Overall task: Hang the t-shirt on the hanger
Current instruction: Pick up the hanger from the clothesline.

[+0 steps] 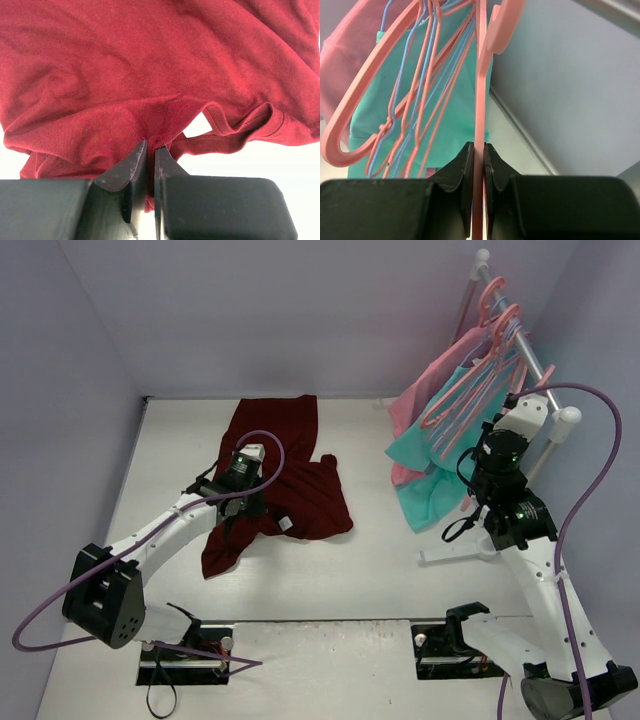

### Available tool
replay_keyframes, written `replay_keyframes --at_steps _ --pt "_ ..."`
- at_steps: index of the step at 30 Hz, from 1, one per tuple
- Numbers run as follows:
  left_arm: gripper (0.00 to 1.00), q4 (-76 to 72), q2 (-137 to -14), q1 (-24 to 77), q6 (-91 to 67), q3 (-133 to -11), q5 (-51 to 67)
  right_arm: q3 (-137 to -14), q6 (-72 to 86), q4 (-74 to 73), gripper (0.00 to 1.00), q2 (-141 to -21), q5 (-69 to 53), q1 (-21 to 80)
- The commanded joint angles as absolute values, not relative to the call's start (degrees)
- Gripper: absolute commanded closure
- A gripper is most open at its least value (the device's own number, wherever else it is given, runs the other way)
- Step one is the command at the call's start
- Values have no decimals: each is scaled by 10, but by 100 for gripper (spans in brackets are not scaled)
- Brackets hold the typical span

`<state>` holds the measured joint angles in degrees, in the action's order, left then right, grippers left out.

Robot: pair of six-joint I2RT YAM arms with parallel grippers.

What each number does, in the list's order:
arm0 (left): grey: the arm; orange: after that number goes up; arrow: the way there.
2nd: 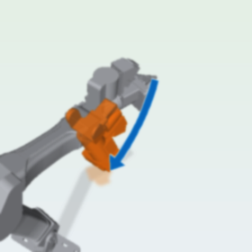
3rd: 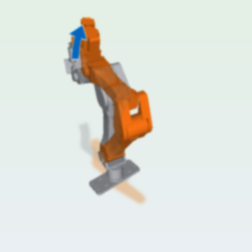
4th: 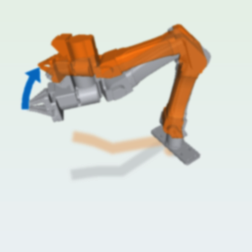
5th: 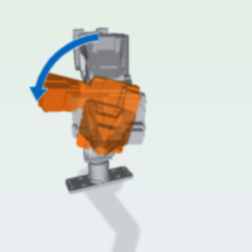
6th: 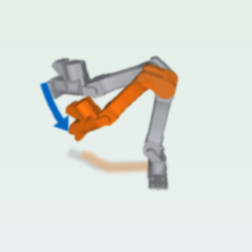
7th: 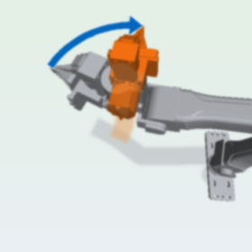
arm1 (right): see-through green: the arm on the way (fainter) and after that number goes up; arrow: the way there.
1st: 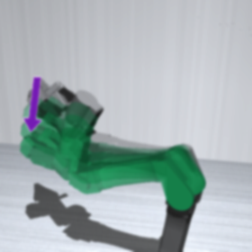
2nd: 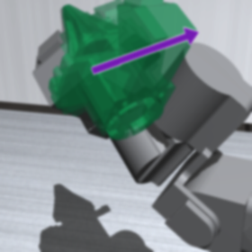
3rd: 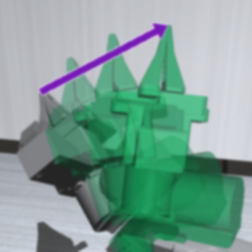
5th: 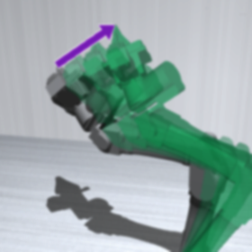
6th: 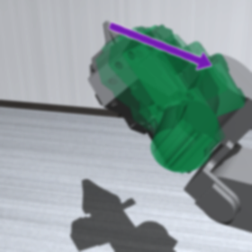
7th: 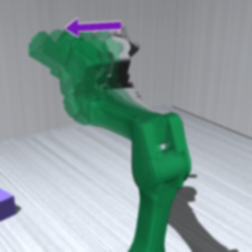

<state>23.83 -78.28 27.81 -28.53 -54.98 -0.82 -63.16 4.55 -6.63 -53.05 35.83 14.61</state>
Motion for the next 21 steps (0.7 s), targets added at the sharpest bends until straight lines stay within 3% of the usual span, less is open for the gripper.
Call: replay_keyframes --at_steps 1,11,21 --pt "100 237 -776 281 -282 -584 -5 -675 11 -12 100 -540 375 151" --pt "100 248 -776 281 -281 -586 -10 -710 8 -6 100 -537 382 150" --pt "100 294 -774 281 -266 -612 -44 -585 134 -87 100 -440 344 151"
